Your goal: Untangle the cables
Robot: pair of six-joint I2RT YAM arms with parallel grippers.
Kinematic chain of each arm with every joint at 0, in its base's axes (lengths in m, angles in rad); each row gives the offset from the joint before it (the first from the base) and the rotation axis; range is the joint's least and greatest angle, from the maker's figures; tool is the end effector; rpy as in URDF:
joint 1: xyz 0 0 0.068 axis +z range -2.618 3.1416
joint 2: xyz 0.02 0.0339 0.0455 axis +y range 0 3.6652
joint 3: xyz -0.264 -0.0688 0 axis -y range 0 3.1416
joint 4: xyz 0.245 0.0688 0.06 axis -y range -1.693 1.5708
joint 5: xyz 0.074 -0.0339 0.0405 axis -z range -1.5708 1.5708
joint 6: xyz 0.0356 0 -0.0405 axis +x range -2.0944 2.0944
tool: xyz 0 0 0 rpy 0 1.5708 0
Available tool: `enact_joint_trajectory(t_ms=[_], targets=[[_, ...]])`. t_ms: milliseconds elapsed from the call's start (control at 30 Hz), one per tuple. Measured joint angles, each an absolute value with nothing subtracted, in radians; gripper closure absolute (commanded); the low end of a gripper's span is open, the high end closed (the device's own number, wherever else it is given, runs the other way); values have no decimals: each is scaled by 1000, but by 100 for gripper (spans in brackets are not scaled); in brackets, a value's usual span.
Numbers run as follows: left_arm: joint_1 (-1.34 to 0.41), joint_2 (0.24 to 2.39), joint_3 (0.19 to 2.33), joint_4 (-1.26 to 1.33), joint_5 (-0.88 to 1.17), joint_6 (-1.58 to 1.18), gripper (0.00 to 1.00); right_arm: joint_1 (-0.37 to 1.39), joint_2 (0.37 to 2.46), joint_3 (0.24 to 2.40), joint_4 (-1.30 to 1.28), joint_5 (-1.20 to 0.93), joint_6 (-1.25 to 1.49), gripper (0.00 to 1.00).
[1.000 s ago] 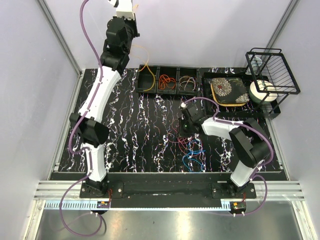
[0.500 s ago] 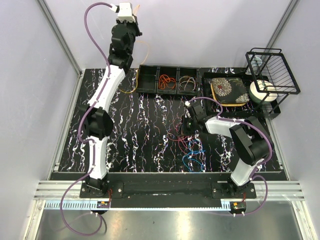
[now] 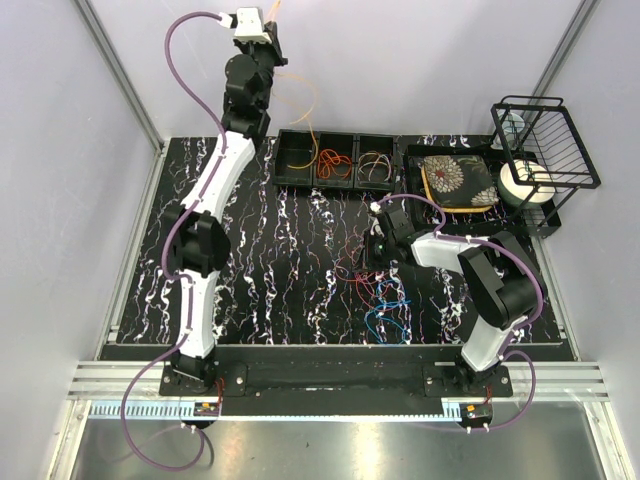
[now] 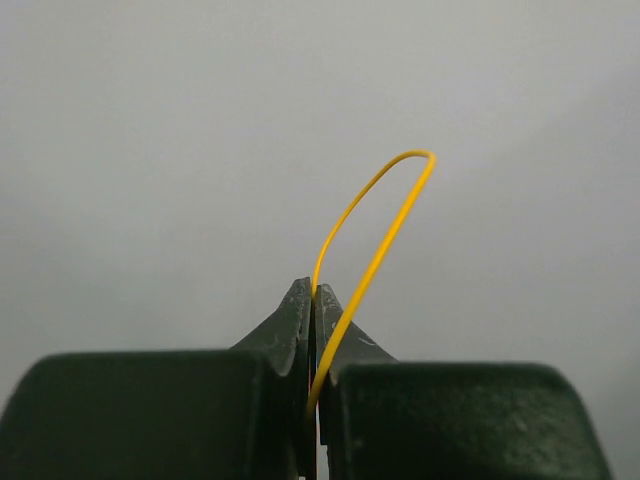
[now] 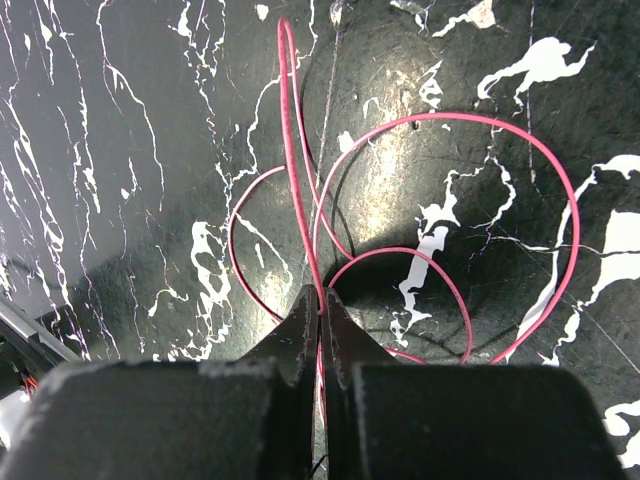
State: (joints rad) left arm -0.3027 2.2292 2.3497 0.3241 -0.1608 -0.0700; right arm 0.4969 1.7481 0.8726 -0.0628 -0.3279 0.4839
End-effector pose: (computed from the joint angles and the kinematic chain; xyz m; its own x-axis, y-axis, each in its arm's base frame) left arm 0.4943 -0.1484 0.4583 0.3986 -0.1968 -0.8958 0.1846 0.9739 -0.1318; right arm 0.2875 0.1689 0.1368 -0.9154 0.0046 -0.4024 -0.2178 0.8352 0.5050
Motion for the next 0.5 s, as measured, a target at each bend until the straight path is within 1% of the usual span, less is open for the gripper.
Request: enact_joint_trajectory(t_ms=[500], targets=[[-303,2394,2341,618,-213,-113,100,496,1750,873,-59,-335,483,100]])
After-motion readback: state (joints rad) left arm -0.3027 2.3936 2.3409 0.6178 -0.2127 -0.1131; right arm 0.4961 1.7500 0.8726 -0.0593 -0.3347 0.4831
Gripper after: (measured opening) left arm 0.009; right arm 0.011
